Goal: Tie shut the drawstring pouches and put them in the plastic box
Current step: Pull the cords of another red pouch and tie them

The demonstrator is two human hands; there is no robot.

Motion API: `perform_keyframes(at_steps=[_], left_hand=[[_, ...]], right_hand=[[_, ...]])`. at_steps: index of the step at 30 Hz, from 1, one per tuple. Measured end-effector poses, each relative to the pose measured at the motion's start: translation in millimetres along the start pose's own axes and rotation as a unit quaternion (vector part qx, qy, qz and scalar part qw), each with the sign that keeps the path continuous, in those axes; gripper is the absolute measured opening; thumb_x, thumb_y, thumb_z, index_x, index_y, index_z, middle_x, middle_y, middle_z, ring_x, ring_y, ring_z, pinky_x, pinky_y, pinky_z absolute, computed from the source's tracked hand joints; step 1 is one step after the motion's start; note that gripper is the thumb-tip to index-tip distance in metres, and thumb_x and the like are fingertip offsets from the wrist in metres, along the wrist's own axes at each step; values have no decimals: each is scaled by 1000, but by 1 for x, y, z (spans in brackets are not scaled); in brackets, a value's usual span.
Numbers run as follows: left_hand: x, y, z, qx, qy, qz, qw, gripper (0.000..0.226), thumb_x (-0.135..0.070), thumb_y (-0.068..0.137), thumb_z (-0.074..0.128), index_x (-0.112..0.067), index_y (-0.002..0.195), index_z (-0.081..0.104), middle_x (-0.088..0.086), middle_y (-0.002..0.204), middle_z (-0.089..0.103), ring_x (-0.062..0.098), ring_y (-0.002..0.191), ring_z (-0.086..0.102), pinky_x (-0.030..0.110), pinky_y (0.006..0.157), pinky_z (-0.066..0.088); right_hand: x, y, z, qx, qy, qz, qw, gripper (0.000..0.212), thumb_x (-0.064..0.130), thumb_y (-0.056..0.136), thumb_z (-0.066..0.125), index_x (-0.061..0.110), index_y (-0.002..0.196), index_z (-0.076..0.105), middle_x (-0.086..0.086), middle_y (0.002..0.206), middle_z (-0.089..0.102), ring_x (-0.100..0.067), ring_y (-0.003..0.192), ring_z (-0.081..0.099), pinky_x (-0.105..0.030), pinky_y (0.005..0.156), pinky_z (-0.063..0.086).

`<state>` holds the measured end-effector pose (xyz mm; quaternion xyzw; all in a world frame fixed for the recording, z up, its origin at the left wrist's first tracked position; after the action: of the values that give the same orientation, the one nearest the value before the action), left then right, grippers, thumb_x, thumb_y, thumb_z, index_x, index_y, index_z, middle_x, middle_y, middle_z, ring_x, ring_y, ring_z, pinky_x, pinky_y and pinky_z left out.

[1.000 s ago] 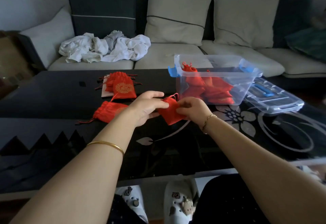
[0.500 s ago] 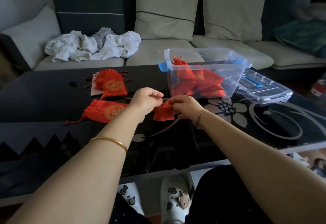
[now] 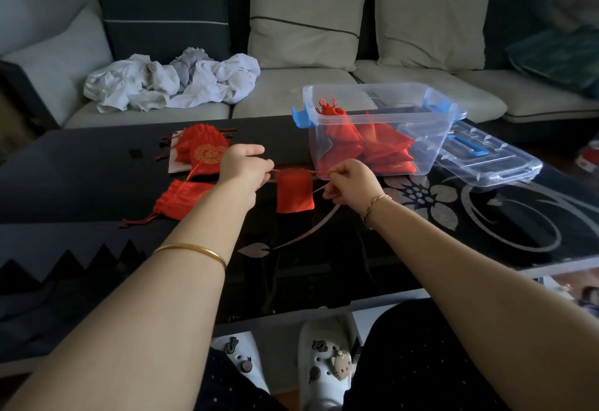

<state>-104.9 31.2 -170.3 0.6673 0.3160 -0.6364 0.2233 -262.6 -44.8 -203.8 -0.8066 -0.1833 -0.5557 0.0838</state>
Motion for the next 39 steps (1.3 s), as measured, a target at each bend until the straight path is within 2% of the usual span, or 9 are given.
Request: perform_keyframes(at_steps=[2,6,11,15,20,25,30,34,39], left_hand=[[-2,-1,-4,0,-41,-18,999,36,8,87,57,-10,118,59,9,102,57,14,81,58,20,64,49],[-3,-1,-14,10,-50,-23,998,28,10,89,51,-7,107,66,8,101,61,11,83,58,18,67,49],[-1,0,-25,8,114,38,993,30,12,89,47,-2,107,66,12,106,64,18,96,61,30,88,52],[4,0,-38,33,304,120,944,25,4,87,56,-7,106,68,12,107,67,27,103,63,42,94,51],[5,-3,-47,23,371,139,918,14,-7,91,57,-7,95,70,13,88,69,31,85,66,43,81,56],[5,-1,-54,4,373,125,920,15,-15,92,58,-9,84,69,8,86,69,25,82,64,39,79,55],[4,1,-55,-19,317,96,943,17,-13,90,59,-5,81,70,5,81,64,21,77,57,34,77,49],[5,4,-56,-45,245,63,967,15,-17,89,62,-7,80,66,13,90,67,28,77,59,33,69,46],[5,5,-56,-71,179,34,981,21,-23,93,57,-4,91,67,15,104,67,29,83,60,30,60,46]], right_hand=[[-2,1,-2,-31,-7,-7,999,20,-1,90,42,14,78,51,-3,64,56,-16,58,57,-24,57,47],[-4,0,-4,-57,-27,-19,998,22,-3,89,40,10,87,57,-2,65,55,-17,60,57,-21,54,45],[-2,-2,-9,-49,5,1,999,20,2,93,42,10,90,59,-4,67,61,-20,63,64,-21,56,48],[2,-7,-12,-26,125,60,990,17,15,97,44,9,89,57,-5,72,62,-14,63,64,-23,57,48],[2,-5,-18,-17,277,143,950,21,24,95,47,15,85,64,0,60,61,-9,51,64,-21,52,45],[1,-5,-21,-44,365,184,912,27,23,96,45,13,79,64,1,62,57,-11,57,59,-21,55,41],[1,-2,-22,-64,497,201,842,21,12,95,47,5,78,58,-3,52,62,-8,42,60,-13,41,42],[0,-3,-25,-74,439,176,878,12,4,92,52,6,82,59,-3,51,66,-7,45,63,-16,48,51],[2,-8,-28,-51,196,102,974,10,8,96,47,1,101,53,-12,74,64,-11,53,65,-21,53,55]])
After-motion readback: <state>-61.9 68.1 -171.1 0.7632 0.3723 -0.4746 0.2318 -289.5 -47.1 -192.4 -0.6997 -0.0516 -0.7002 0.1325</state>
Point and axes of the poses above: each hand's wrist, its own y-axis towards the middle knuckle, its own z-axis out of the palm, x = y × z, the point moved 1 cm from there along y, towards the middle knuckle
